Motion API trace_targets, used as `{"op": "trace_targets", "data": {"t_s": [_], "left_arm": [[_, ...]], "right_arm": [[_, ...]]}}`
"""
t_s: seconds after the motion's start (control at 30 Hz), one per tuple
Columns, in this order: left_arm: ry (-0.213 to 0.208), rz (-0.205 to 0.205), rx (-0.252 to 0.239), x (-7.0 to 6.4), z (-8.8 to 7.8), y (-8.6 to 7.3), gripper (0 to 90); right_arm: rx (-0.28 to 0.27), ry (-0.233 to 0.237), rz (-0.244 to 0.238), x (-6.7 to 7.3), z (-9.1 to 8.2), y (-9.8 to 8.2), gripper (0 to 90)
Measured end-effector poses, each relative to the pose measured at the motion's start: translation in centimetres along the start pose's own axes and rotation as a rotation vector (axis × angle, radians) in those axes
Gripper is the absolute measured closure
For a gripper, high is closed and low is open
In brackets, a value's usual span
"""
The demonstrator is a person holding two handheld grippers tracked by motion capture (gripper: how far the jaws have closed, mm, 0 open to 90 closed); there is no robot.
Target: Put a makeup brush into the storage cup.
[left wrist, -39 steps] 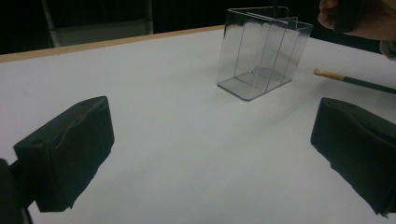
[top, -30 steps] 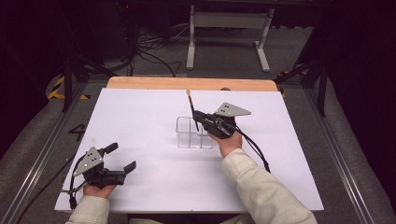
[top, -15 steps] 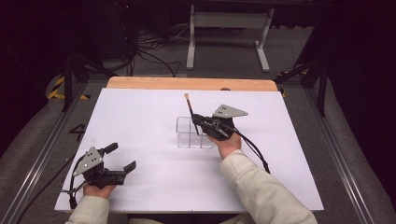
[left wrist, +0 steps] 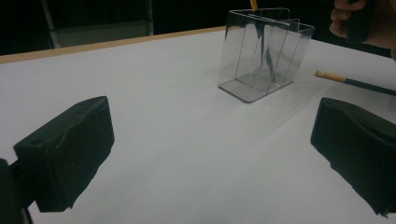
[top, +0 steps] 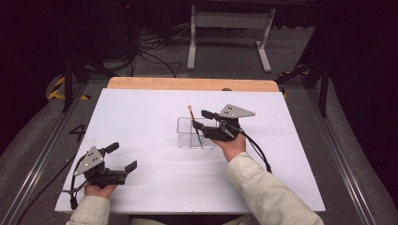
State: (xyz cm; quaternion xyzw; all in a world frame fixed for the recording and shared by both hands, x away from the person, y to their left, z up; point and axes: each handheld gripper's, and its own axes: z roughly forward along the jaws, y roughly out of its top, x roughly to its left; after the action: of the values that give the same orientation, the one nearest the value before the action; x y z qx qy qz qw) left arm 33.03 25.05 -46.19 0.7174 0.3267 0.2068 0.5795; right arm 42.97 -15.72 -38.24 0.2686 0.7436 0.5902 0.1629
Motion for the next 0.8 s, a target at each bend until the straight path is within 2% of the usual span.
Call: {"op": "trace_targets", "data": {"t_s": [0.03, 0.13, 0.2, 0.5, 0.6, 0.8], "left_arm": [[0.001, 0.002, -0.002, 0.1, 0.0, 0.0, 0.2], [0.002, 0.001, -0.005, 0.1, 0.2, 0.1, 0.1], [-0.001, 0.005, 0.002, 0.2, 0.3, 0.2, 0.2], [-0.001, 0.008, 0.001, 0.3, 0.7, 0.3, 0.2], [0.000, 0.009, 0.002, 0.2, 0.7, 0.3, 0.2], [0.002, 0.008, 0.002, 0.2, 0.7, 0.3, 0.2]], "right_arm": [[-0.007, -0.004, -0.008, 0.1, -0.8, 0.6, 23.8], [-0.008, -0.005, -0.011, 0.1, -1.6, 1.0, 19.6], [-0.013, -0.012, -0.015, 0.1, -3.0, 1.6, 15.6], [-0.018, -0.042, -0.011, 0.0, -6.9, 2.5, 11.1], [-0.010, -0.051, -0.016, 0.0, -7.5, 2.6, 11.1], [-0.032, -0.052, 0.004, 0.0, -9.4, 2.6, 11.0]]}}
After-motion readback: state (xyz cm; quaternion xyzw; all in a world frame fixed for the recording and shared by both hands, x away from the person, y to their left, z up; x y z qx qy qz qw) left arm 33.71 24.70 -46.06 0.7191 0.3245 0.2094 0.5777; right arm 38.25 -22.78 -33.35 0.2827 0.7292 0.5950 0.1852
